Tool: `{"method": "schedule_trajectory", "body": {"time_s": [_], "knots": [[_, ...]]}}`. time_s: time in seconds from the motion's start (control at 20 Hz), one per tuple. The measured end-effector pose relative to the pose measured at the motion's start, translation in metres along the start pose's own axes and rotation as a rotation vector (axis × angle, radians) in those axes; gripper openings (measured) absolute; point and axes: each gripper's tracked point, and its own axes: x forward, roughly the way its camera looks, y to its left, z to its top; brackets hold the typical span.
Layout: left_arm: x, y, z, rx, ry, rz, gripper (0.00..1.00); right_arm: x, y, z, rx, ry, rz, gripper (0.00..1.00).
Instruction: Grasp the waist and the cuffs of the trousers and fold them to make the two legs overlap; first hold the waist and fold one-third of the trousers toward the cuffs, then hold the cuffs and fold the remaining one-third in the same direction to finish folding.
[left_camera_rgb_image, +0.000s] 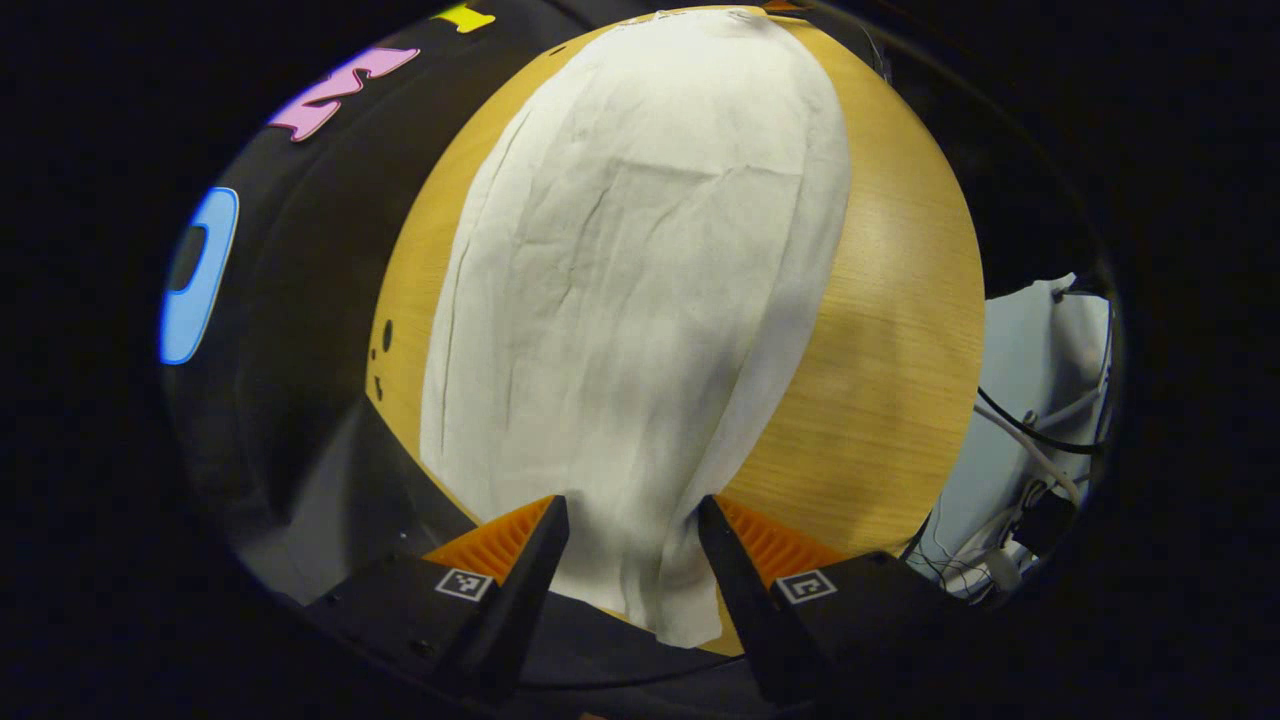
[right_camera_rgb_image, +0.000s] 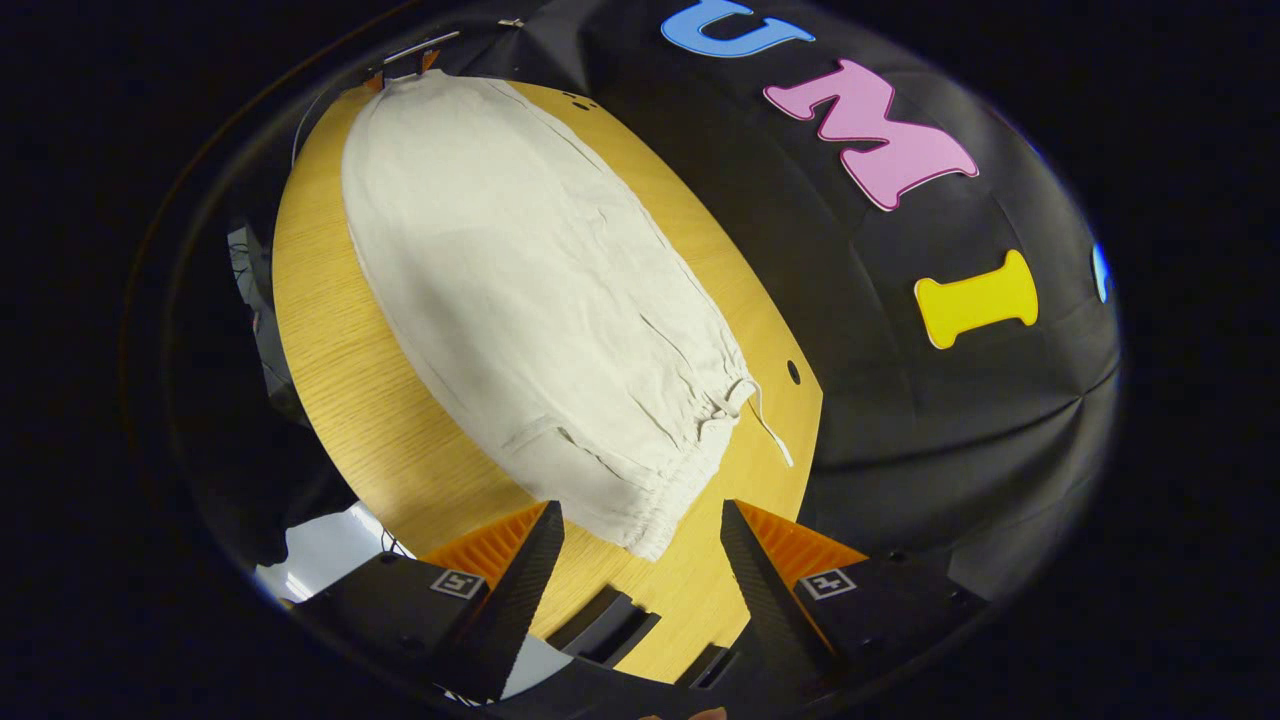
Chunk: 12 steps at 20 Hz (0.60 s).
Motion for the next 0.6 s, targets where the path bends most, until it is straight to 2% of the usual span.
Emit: {"method": "schedule_trajectory", "body": {"time_s": [0.1, 0.2, 0.3, 0.35, 0.45, 0.6], "knots": [[0.003, -0.001, 0.001, -0.007, 0.020, -0.054, 0.66, 0.001, 0.001, 0.000, -0.001, -0.002, 0.003, 0.98], [0.002, -0.011, 0.004, -0.027, 0.039, -0.136, 0.58, 0.000, 0.003, 0.001, 0.002, -0.005, 0.005, 0.98], [0.004, -0.015, 0.006, -0.043, 0.040, -0.182, 0.29, -0.001, 0.006, 0.002, -0.003, -0.008, 0.008, 0.98], [0.004, -0.014, 0.006, -0.046, 0.039, -0.179, 0.17, -0.001, 0.008, 0.002, -0.009, -0.010, 0.015, 0.98], [0.004, -0.012, 0.007, -0.045, 0.035, -0.147, 0.08, 0.002, 0.015, 0.003, -0.035, -0.018, 0.042, 0.98], [0.005, -0.011, 0.008, -0.002, 0.026, -0.076, 0.06, 0.006, 0.030, 0.007, -0.111, -0.039, 0.100, 0.98]]}}
